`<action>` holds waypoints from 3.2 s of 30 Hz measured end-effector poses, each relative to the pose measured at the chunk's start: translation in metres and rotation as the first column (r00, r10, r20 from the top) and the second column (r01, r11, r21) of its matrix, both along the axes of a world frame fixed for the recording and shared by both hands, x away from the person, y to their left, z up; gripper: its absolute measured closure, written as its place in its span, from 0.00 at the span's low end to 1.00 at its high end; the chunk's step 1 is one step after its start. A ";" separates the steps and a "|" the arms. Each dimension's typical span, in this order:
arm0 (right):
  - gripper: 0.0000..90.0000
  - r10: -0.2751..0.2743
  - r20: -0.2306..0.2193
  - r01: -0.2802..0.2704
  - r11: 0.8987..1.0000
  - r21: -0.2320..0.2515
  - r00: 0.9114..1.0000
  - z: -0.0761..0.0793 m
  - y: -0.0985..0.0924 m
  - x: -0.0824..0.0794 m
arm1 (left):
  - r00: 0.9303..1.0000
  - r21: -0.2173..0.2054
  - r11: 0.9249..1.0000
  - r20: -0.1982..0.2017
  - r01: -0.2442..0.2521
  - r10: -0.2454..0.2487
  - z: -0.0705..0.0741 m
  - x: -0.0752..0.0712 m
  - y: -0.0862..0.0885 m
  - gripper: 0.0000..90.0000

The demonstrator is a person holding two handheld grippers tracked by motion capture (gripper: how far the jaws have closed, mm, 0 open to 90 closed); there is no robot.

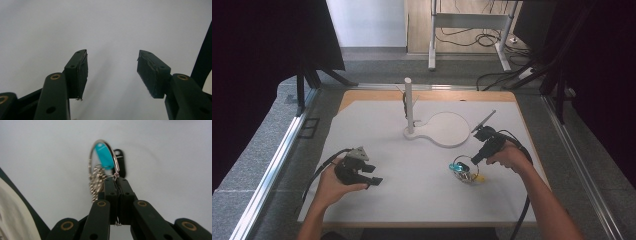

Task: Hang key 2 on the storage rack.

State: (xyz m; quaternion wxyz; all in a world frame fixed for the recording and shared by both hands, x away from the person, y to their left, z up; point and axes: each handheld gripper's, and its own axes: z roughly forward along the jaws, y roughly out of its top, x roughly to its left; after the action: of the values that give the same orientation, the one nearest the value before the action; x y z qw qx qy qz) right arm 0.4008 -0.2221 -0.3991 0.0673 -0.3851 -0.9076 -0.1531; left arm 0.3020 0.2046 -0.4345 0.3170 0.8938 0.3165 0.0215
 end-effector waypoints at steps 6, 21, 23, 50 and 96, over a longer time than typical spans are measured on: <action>0.98 0.019 0.033 -0.018 1.000 -0.023 0.999 0.023 0.006 0.003 | 1.000 -0.006 1.000 0.000 -0.003 0.003 0.001 -0.001 0.001 0.47; 0.98 0.032 0.091 -0.028 0.999 -0.046 0.995 0.068 0.024 0.013 | 1.000 -0.003 1.000 0.000 0.005 -0.005 0.001 0.000 0.001 0.47; 0.98 0.035 0.092 -0.032 0.999 -0.042 0.995 0.072 0.026 0.014 | 1.000 -0.004 1.000 0.002 0.005 -0.005 0.000 0.000 0.001 0.47; 0.98 0.019 0.182 -0.014 1.000 -0.026 0.983 0.129 0.038 0.035 | 1.000 -0.024 1.000 0.006 -0.001 0.001 0.002 0.000 0.004 0.47; 0.98 0.004 0.173 -0.006 1.000 0.012 0.985 0.131 0.080 0.080 | 1.000 -0.045 0.999 -0.001 0.005 -0.005 0.005 0.000 0.005 0.47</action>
State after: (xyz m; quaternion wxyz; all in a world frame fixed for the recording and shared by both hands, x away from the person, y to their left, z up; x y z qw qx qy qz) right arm 0.4805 -0.1425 -0.2676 -0.0092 -0.3677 -0.9099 -0.1917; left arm 0.3015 0.2095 -0.4299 0.3371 0.8871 0.3149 0.0129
